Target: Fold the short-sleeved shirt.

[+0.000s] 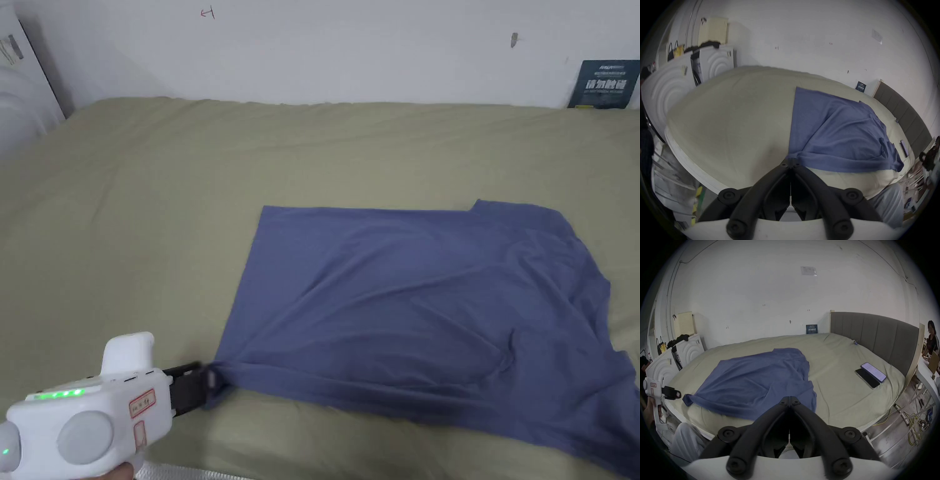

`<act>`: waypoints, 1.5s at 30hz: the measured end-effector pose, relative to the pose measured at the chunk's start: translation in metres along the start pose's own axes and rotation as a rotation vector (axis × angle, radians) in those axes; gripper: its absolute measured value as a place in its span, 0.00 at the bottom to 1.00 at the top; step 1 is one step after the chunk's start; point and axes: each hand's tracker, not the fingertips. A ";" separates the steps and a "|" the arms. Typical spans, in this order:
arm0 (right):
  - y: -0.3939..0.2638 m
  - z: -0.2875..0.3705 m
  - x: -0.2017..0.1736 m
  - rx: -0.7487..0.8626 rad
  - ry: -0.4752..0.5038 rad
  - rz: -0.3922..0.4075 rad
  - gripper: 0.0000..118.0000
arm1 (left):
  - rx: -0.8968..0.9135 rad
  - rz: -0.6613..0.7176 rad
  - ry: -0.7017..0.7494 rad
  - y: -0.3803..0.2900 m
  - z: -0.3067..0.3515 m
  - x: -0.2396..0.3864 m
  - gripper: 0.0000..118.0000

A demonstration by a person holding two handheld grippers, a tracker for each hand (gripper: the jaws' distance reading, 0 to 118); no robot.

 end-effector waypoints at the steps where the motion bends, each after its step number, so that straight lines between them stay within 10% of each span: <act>1: -0.002 -0.003 0.000 -0.006 -0.001 0.001 0.00 | -0.051 0.006 0.020 0.003 -0.013 -0.003 0.99; 8: -0.011 -0.020 0.003 -0.072 0.007 0.003 0.00 | -0.074 -0.051 0.103 -0.009 -0.041 0.027 0.90; 11: -0.014 -0.027 0.009 -0.101 0.001 0.005 0.00 | -0.062 -0.042 0.052 -0.001 -0.042 0.021 0.00; 18: -0.014 -0.042 0.018 -0.164 -0.023 -0.041 0.04 | -0.039 -0.090 0.047 -0.002 -0.041 0.022 0.00; 19: -0.012 -0.047 0.017 -0.190 -0.025 -0.029 0.25 | -0.044 -0.087 0.043 0.000 -0.041 0.022 0.00; 21: -0.012 -0.059 0.015 -0.250 -0.056 -0.003 1.00 | -0.039 -0.083 0.034 0.001 -0.041 0.022 0.00; 22: -0.014 -0.067 0.016 -0.280 -0.050 0.008 1.00 | -0.035 -0.083 0.033 0.000 -0.038 0.022 0.00; 32: -0.015 -0.111 0.038 -0.444 -0.034 -0.040 0.99 | -0.032 -0.063 0.023 0.004 -0.035 0.023 0.00; 34: -0.017 -0.116 0.039 -0.457 -0.047 -0.036 0.80 | -0.037 -0.063 0.021 0.005 -0.037 0.022 0.00; 36: -0.017 -0.118 0.040 -0.453 -0.076 -0.032 0.16 | -0.037 -0.064 0.025 0.006 -0.038 0.021 0.00; 37: -0.016 -0.118 0.042 -0.446 -0.070 -0.042 0.08 | -0.037 -0.059 0.022 0.007 -0.038 0.020 0.00; 45: 0.000 -0.107 0.035 -0.434 -0.048 0.031 0.05 | -0.031 -0.104 0.027 0.013 -0.029 0.023 0.00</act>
